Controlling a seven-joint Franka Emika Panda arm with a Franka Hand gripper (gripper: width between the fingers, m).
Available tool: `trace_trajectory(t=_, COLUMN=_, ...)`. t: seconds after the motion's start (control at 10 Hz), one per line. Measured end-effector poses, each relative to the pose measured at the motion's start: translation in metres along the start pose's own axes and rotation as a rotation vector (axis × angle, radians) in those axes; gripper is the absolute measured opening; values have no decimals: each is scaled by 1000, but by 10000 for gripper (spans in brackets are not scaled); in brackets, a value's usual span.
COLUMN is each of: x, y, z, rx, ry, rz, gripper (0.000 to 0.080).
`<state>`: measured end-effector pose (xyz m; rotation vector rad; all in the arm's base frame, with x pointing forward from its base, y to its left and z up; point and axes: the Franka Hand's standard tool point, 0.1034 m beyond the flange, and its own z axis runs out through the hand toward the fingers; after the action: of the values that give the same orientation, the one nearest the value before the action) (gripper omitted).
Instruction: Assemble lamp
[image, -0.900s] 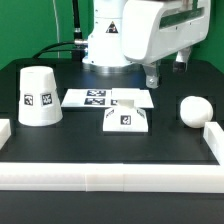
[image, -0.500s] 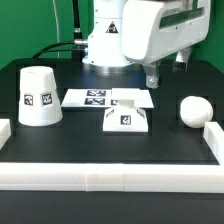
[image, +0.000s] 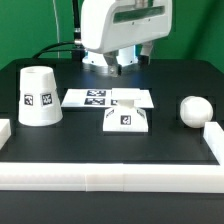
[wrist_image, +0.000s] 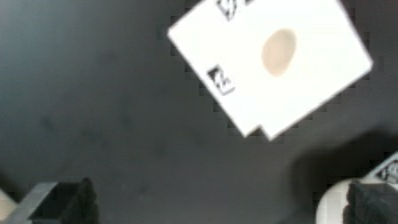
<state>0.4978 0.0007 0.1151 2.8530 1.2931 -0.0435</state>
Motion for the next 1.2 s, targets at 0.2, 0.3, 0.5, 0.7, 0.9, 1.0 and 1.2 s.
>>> trace_trajectory(t=0.2, x=5, y=0, z=0, rx=1, ry=0, rz=26, gripper=700)
trace_trajectory(t=0.3, x=5, y=0, z=0, rx=2, ry=0, rz=37, gripper=700)
trace_trajectory(t=0.5, x=4, y=-1, z=1, rx=1, ry=4, rz=245, gripper=700)
trace_trajectory(t=0.7, x=-9, y=-5, z=8, rx=3, ry=8, rz=522, gripper=700)
trace_trajectory(t=0.9, x=-12, y=-7, z=11, rx=16, ry=6, rz=692, gripper=700)
trace_trajectory(t=1.0, x=-11, y=-8, z=11, rx=20, ry=8, rz=749, gripper=700)
trace_trajectory(t=1.2, x=-9, y=-9, z=11, rx=33, ry=12, rz=856, gripper=700)
